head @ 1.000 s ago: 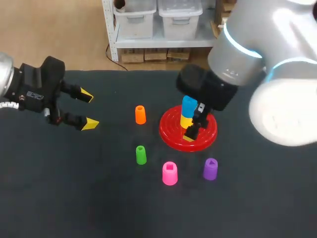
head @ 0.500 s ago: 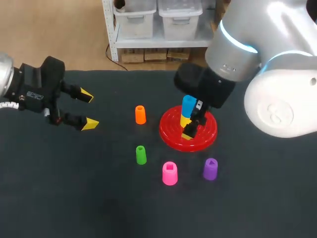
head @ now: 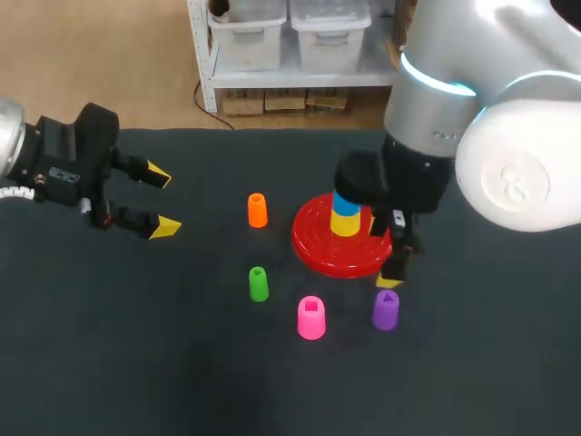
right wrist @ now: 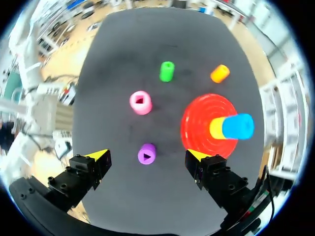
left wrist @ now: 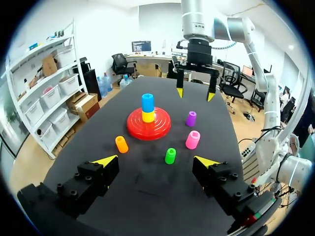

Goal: Pick up and stack the cylinders on the red base in this order: pink,purple,orange,green

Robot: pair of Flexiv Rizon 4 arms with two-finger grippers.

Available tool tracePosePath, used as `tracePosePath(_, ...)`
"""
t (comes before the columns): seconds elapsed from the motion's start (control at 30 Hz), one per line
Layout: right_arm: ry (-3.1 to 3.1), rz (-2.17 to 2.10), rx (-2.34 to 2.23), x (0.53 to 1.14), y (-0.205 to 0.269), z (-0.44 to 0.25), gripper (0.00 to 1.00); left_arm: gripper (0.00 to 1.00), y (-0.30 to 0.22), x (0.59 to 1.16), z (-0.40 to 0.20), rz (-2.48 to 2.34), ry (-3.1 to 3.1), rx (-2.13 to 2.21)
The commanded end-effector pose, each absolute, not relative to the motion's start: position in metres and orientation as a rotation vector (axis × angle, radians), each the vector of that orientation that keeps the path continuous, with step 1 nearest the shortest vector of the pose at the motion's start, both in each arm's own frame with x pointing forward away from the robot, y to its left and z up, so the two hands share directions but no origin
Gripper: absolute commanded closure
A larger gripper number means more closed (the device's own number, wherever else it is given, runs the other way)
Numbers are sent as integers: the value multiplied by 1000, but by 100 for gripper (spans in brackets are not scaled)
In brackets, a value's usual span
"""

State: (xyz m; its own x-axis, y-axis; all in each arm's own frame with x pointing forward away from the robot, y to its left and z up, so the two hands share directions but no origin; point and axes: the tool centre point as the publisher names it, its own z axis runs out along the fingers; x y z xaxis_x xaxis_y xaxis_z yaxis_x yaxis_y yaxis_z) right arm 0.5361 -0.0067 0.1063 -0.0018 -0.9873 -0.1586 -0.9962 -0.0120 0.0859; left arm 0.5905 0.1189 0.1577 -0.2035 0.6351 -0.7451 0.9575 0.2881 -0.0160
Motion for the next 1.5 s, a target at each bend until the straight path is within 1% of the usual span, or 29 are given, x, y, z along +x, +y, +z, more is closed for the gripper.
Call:
tracePosePath(0.03, 2051, 233, -2391, 534, 3, 109, 0, 0, 120, 590, 156, -655, 1922, 1421)
tracePosePath(0.4, 1882, 179, -2503, 528, 55, 104, 0, 0, 120, 590, 156, -655, 1922, 1421)
tracePosePath(0.63, 1818, 189, -2578, 509, 79, 81, 0, 0, 120, 590, 156, -655, 1922, 1421)
tracePosePath(0.77, 1819, 186, -2597, 506, 84, 70, 0, 0, 120, 590, 156, -655, 1922, 1421)
tracePosePath(1.13, 1840, 57, -2544, 503, 77, 48, 0, 0, 120, 590, 156, -655, 1922, 1421)
tracePosePath(1.3, 1863, 60, -2515, 507, 76, 41, 0, 0, 120, 590, 156, -655, 1922, 1421)
tracePosePath(1.33, 1864, 63, -2514, 508, 77, 40, 1, 0, 120, 590, 156, -655, 1922, 1421)
tracePosePath(1.37, 1867, 69, -2512, 509, 77, 39, 6, 0, 120, 590, 156, -655, 1922, 1421)
tracePosePath(1.47, 1871, 77, -2510, 510, 78, 38, 14, 0, 120, 590, 156, -655, 1922, 1421)
tracePosePath(1.5, 1872, 80, -2509, 511, 78, 37, 18, 0, 120, 590, 156, -655, 1922, 1421)
